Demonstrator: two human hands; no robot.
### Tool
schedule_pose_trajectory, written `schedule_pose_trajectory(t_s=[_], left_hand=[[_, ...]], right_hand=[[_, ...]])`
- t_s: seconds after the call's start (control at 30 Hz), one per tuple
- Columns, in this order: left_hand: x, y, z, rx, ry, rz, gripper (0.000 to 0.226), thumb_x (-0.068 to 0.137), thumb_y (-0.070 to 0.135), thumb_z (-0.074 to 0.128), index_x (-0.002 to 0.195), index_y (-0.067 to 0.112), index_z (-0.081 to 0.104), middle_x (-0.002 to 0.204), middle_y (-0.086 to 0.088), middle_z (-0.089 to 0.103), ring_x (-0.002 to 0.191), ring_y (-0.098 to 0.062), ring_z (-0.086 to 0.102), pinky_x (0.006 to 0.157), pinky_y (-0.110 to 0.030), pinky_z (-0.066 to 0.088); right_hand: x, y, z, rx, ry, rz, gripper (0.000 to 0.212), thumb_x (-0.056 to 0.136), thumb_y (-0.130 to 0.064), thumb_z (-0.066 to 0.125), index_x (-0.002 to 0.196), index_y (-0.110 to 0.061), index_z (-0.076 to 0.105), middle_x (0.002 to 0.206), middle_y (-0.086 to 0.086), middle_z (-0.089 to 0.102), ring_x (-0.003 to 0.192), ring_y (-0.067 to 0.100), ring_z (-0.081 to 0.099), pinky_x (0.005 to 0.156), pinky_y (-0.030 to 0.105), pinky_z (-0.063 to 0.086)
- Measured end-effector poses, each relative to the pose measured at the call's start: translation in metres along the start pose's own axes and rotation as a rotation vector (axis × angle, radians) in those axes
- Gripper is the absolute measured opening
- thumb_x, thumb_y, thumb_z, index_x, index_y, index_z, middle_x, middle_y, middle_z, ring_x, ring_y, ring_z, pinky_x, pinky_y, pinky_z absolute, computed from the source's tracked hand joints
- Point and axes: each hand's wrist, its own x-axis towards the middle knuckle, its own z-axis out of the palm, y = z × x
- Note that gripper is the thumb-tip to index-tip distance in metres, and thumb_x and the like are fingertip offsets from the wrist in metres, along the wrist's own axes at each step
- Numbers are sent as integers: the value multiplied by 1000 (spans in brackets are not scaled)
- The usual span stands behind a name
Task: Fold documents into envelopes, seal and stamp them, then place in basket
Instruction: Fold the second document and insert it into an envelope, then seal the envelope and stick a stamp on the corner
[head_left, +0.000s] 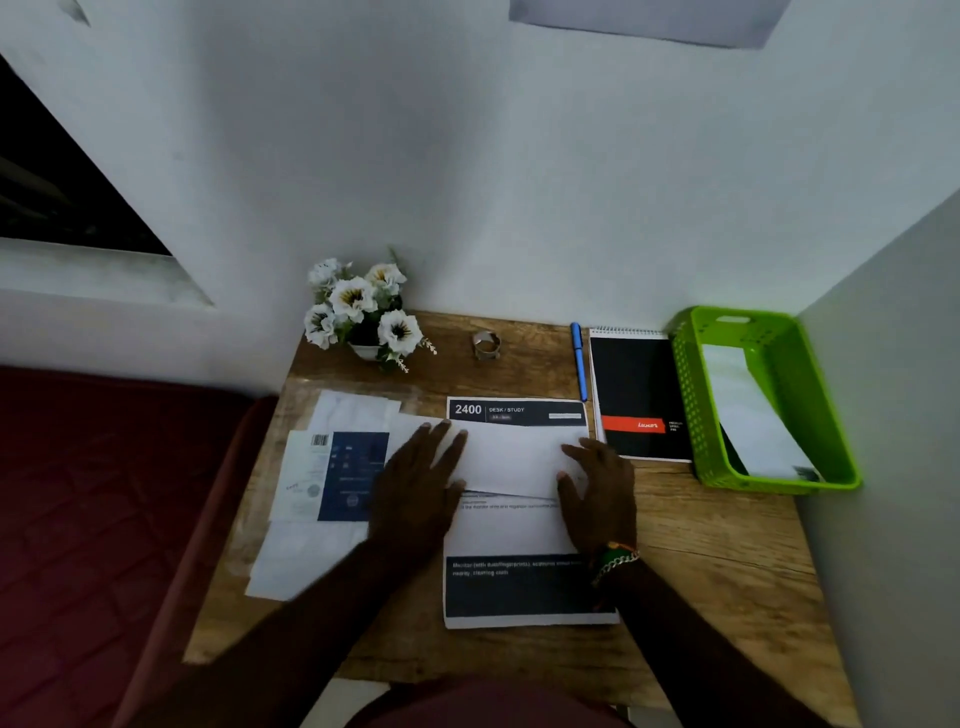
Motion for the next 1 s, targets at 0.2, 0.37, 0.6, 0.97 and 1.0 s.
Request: schedule_pose_trajectory(t_s=[0.2, 0.37, 0.6, 0.97, 1.0], left_hand=[[2, -6, 21, 98, -77, 53, 70, 99, 55, 32, 158, 39, -3, 165, 6, -19, 152, -19, -20, 124, -44, -5], [4, -8, 25, 89, -42, 48, 70, 97, 58, 28, 159, 38, 2, 167, 5, -11, 154, -21, -11, 122, -44, -4], [8, 2, 13, -31, 68, -8, 65, 96, 62, 36, 155, 37, 25, 165, 4, 18, 151, -19, 12, 122, -42, 12], [158, 27, -26, -550, 116, -263, 70, 88, 7, 69, 151, 12, 38, 150, -12, 46, 138, -29, 42, 115, -39, 33], [168, 27, -26, -548, 108, -254, 74, 85, 6, 71, 151, 11, 38, 150, -13, 44, 139, -29, 40, 116, -41, 32]], right_hand=[[2, 10, 6, -182, -100, -172, 41, 90, -40, 47, 126, -31, 65, 143, 3, 54, 127, 30, 47, 94, 50, 49], [5, 13, 8, -181, -94, -183, 41, 89, -42, 50, 126, -32, 64, 143, 0, 52, 129, 27, 44, 96, 48, 47], [32, -8, 9, -66, -48, -94, 25, 86, -31, 69, 110, -26, 69, 122, 0, 62, 113, 23, 52, 90, 43, 50], [145, -93, 29, 295, -182, 156, 26, 88, -15, 70, 113, -12, 67, 110, 6, 71, 101, 21, 64, 85, 25, 45], [151, -95, 32, 303, -173, 177, 25, 86, -15, 71, 111, -11, 68, 108, 7, 72, 101, 23, 65, 86, 28, 48]])
